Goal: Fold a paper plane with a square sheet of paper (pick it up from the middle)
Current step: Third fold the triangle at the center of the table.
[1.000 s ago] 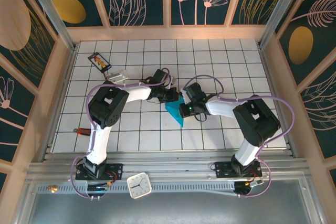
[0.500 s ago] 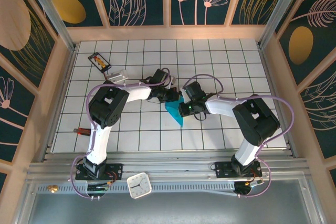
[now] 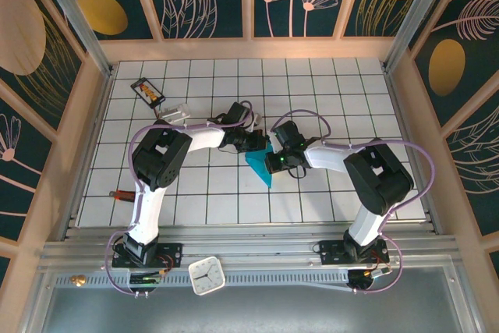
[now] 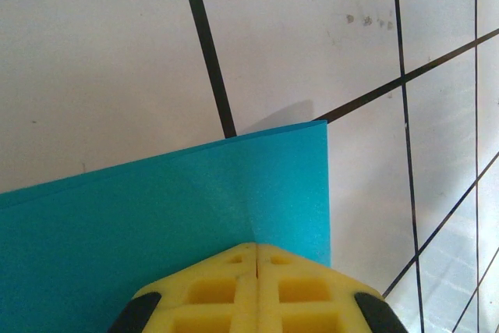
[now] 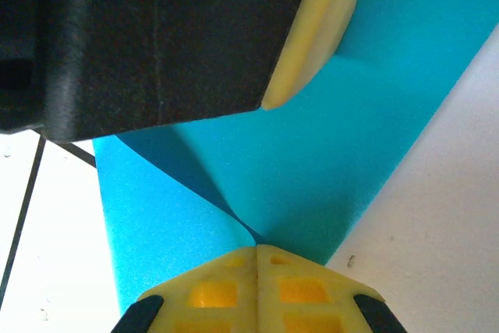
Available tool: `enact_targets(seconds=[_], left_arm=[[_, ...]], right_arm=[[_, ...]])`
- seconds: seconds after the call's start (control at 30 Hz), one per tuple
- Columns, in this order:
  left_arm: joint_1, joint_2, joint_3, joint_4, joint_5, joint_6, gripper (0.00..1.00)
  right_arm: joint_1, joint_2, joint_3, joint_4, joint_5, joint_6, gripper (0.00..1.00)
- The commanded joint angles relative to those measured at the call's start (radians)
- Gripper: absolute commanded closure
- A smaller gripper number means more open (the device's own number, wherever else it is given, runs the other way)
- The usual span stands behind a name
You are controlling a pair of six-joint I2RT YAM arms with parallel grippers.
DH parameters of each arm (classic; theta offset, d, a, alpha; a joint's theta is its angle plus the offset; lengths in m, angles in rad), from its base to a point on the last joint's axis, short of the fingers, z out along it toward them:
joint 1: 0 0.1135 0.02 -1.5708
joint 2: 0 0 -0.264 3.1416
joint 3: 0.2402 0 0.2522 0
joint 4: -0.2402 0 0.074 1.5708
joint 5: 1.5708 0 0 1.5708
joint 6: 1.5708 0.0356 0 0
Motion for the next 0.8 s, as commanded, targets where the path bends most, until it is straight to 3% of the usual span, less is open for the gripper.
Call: enact_targets(seconds=[0.0, 0.77], left_arm=[[-0.003, 0.070, -0.016, -0.102, -0.043, 0.022, 1.00], [-0.002, 0.078, -0.008, -0.109, -0.039, 0.029, 1.00]], right_arm=[[-0.008, 0.034, 0.022, -0.007, 0.003, -0.012, 1.00], [-0.019, 0.028, 0.036, 0.008, -0.042, -0.009, 1.00]])
